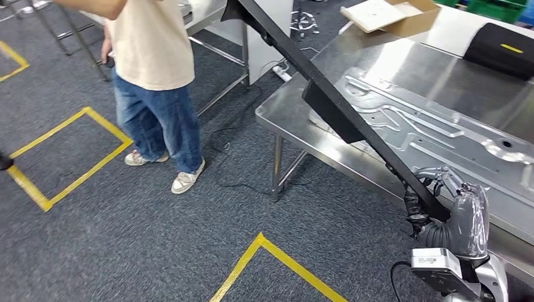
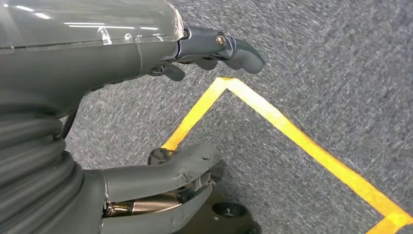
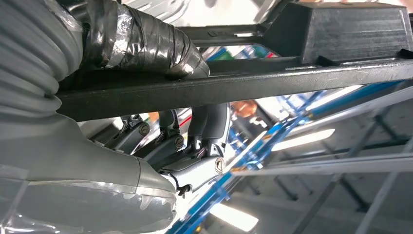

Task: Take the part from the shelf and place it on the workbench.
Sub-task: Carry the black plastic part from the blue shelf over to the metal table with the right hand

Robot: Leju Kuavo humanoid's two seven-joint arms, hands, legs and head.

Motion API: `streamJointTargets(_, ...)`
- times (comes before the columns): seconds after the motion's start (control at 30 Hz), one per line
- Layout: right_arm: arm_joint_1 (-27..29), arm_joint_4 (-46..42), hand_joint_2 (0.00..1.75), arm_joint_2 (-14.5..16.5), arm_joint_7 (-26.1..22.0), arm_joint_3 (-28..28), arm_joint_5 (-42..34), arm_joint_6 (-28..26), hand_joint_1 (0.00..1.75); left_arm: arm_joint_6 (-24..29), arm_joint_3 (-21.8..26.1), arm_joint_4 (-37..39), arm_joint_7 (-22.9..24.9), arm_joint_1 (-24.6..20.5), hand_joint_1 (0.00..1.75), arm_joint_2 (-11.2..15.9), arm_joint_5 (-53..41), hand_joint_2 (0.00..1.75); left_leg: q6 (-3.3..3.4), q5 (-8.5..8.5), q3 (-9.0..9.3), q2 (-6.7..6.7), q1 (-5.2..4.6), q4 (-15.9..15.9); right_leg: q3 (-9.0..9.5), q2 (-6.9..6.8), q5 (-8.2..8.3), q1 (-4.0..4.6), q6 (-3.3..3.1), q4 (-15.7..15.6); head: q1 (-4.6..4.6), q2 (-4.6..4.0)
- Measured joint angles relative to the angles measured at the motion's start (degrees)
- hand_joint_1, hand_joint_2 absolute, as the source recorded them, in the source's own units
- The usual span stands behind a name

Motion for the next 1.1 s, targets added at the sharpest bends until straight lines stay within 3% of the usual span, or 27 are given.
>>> streamJointTargets(0.03, 0.2, 0.0, 1.75, 0.0, 0.0, -0.1, 0.0, 0.0, 1.75, 0.0, 0.0, 0.0, 0.0, 0.0, 0.0, 0.0, 0.0, 1.75, 0.16, 2.3, 0.97, -0.48, 0.01, -2.9, 0.01, 0.96, -0.08, 0.0, 0.07, 0.2, 0.0, 0.0)
streamJointTargets(0.1, 0.3, 0.0, 1.75, 0.0, 0.0, -0.3, 0.0, 0.0, 1.75, 0.0, 0.0, 0.0, 0.0, 0.0, 0.0, 0.1, 0.0, 1.75, 0.55, 6.17, 3.54, -3.16, 0.16, -10.1, -0.2, 2.65, -0.31, 0.02, 0.37, 0.7, 0.02, 0.0)
streamJointTargets(0.17, 0.5, 0.0, 1.75, 0.0, 0.0, -0.5, 0.0, 0.0, 1.75, 0.0, 0.0, 0.0, 0.0, -0.1, 0.0, 0.1, 0.0, 1.75, 0.84, 7.23, 4.76, -4.88, 0.14, -13.5, -0.62, 4.1, -0.36, -0.13, 1.02, 1.1, 0.02, 0.0)
streamJointTargets(0.23, 0.9, -0.1, 1.75, 0.1, 0.0, -0.9, 0.0, 0.0, 1.75, 0.0, 0.0, 0.0, 0.0, -0.2, 0.0, 0.1, 0.0, 1.75, 1.32, 7.39, 5.14, -3.76, -0.05, -13.9, -0.9, 5.37, -0.18, -0.42, 1.88, 1.0, 0.0, 0.0)
streamJointTargets(0.27, 1.1, -0.1, 1.75, 0.1, 0.0, -1.0, 0.0, 0.0, 1.75, 0.0, 0.0, 0.0, 0.0, -0.3, 0.0, 0.1, 0.0, 1.75, 1.69, 7.6, 5.39, -3.03, -0.06, -14.2, -1.05, 4.82, -0.33, -0.43, 2.2, 1.2, 0.02, 0.0)
streamJointTargets(0.3, 1.3, -0.2, 1.75, 0.1, 0.0, -1.2, 0.0, 0.0, 1.75, 0.0, 0.1, 0.0, 0.0, -0.3, 0.0, 0.1, -0.1, 1.75, 2.07, 7.83, 5.62, -2.29, 0.0, -14.6, -1.51, 3.4, -0.97, -0.37, 2.44, 2.2, 0.05, 0.0)
streamJointTargets(0.37, 1.3, -0.2, 1.75, 0.1, 0.0, -1.4, 0.0, 0.0, 1.75, 0.0, 0.1, 0.0, 0.0, -0.3, 0.0, 0.1, -0.1, 1.75, 2.58, 8.04, 5.88, -0.78, -0.07, -15.2, -3.98, -0.6, -3.88, -0.27, 2.85, 7.3, 0.1, 0.0)
streamJointTargets(0.4, 1.3, -0.2, 1.75, 0.1, 0.0, -1.4, 0.0, 0.0, 1.75, 0.0, 0.1, 0.0, 0.0, -0.2, 0.0, 0.1, -0.1, 1.75, 2.72, 7.98, 5.9, 0.01, -0.18, -15.2, -5.78, -1.82, -5.56, -0.38, 3.09, 10.9, 0.13, 0.0)
streamJointTargets(0.43, 1.3, -0.2, 1.75, 0.1, 0.0, -1.5, 0.0, 0.0, 1.75, 0.0, 0.1, 0.0, 0.0, -0.2, 0.0, 0.1, -0.1, 1.75, 2.76, 7.9, 5.9, 0.83, -0.27, -15.2, -7.35, -2.38, -6.68, -0.53, 3.29, 13.9, 0.12, 0.0)
streamJointTargets(0.47, 1.4, -0.1, 1.75, 0.1, 0.0, -1.5, 0.0, 0.0, 1.75, 0.0, 0.1, 0.0, 0.0, -0.1, 0.0, 0.1, -0.1, 1.75, 2.76, 7.78, 5.93, 1.67, -0.34, -15.2, -8.13, -2.65, -6.79, -0.7, 3.43, 15.4, 0.13, 0.0)
streamJointTargets(0.5, 1.5, -0.1, 1.75, 0.1, 0.0, -1.5, 0.0, 0.0, 1.75, 0.0, 0.1, 0.0, 0.0, -0.1, 0.0, 0.1, -0.1, 1.75, 2.71, 7.64, 5.99, 2.51, -0.38, -15.1, -7.83, -2.86, -5.86, -0.81, 3.51, 14.8, 0.13, 0.0)
streamJointTargets(0.53, 1.6, -0.1, 1.75, 0.1, 0.1, -1.5, 0.0, 0.0, 1.75, 0.0, 0.1, 0.0, 0.0, -0.1, 0.0, 0.1, -0.1, 1.75, 2.6, 7.47, 6.12, 3.28, -0.39, -15.1, -6.38, -3.24, -4.13, -0.87, 3.52, 12.1, 0.12, 0.0)
streamJointTargets(0.6, 1.7, -0.1, 1.75, 0.2, 0.1, -1.6, -0.1, 0.0, 1.75, 0.0, 0.1, 0.0, 0.0, -0.2, 0.0, 0.1, 0.0, 1.75, 2.17, 7.01, 6.54, 4.67, -0.56, -15.1, -2.37, -5.34, -1.06, -0.6, 3.25, 4.6, 0.11, 0.0)
streamJointTargets(0.67, 1.9, -0.2, 1.75, 0.2, 0.1, -1.8, -0.1, -0.1, 1.75, 0.0, 0.1, 0.0, 0.0, -0.3, 0.0, 0.1, 0.0, 1.75, 1.51, 6.57, 6.93, 5.74, -0.8, -15.1, -0.48, -6.62, -0.31, -0.04, 2.51, 0.9, 0.1, 0.0)
streamJointTargets(0.73, 2.3, -0.3, 1.75, 0.3, 0.1, -2.1, 0.0, -0.1, 1.75, 0.0, 0.1, 0.0, 0.1, -0.3, 0.0, 0.0, 0.0, 1.75, 0.86, 6.24, 7.37, 6.78, -0.87, -15.2, -0.48, -5.51, -0.39, 0.22, 1.75, 0.6, 0.08, 0.0)
streamJointTargets(0.77, 2.6, -0.3, 1.75, 0.4, 0.1, -2.4, 0.1, -0.1, 1.75, 0.0, 0.1, 0.0, 0.1, -0.4, 0.0, 0.0, -0.1, 1.75, 0.54, 5.91, 7.54, 6.48, -0.76, -15.0, -0.35, -4.85, -0.31, 0.12, 1.45, 0.4, 0.08, 0.0)
streamJointTargets(0.83, 3.0, -0.4, 1.75, 0.4, 0.2, -2.7, 0.2, -0.1, 1.75, 0.0, 0.1, 0.0, 0.1, -0.5, 0.0, -0.1, -0.1, 1.75, 0.07, 3.95, 6.64, 4.01, -0.51, -12.3, -0.01, -3.59, -0.1, -0.16, 0.74, -0.1, 0.07, 0.0)
streamJointTargets(0.9, 3.1, -0.4, 1.75, 0.6, 0.3, -2.7, 0.4, -0.1, 1.75, 0.0, 0.1, 0.0, 0.1, -0.4, 0.0, -0.1, -0.1, 1.75, -0.03, 0.45, 3.28, 1.15, -0.32, -5.3, 0.1, -2.34, -0.06, -0.21, 0.28, -0.2, 0.06, 0.0)
streamJointTargets(0.97, 3.2, -0.4, 1.75, 0.8, 0.3, -2.8, 0.5, -0.1, 1.75, -0.1, 0.1, 0.0, 0.1, -0.1, 0.0, -0.1, -0.1, 1.75, -0.02, -1.12, -0.08, 0.29, -0.3, 0.7, 0.11, -0.75, -0.1, -0.11, 0.1, 0.0, 0.07, 0.0)
streamJointTargets(1.0, 3.3, -0.4, 1.75, 0.9, 0.4, -2.8, 0.6, -0.1, 1.75, -0.1, 0.1, 0.0, 0.1, 0.0, 0.0, -0.1, -0.1, 1.75, 0.04, -0.25, -0.59, 0.16, -0.3, 1.0, 0.12, 0.1, -0.15, -0.07, 0.07, 0.1, 0.07, 0.0)
streamJointTargets(1.03, 3.4, -0.4, 1.75, 1.0, 0.5, -2.8, 0.7, -0.1, 1.75, -0.1, 0.1, 0.0, 0.1, 0.0, 0.0, -0.1, -0.1, 1.75, 0.14, 1.63, -0.09, 0.01, -0.29, -0.9, 0.14, 0.92, -0.22, -0.06, 0.06, 0.3, 0.07, 0.0)
streamJointTargets(1.1, 3.5, -0.4, 1.75, 1.3, 0.6, -2.8, 0.8, -0.1, 1.75, -0.2, 0.1, 0.0, 0.1, -0.1, 0.0, 0.0, 0.0, 1.75, 0.47, 5.89, 2.52, -1.08, -0.28, -8.0, 0.09, 2.16, -0.47, 0.01, 0.22, 0.7, 0.07, 0.0)
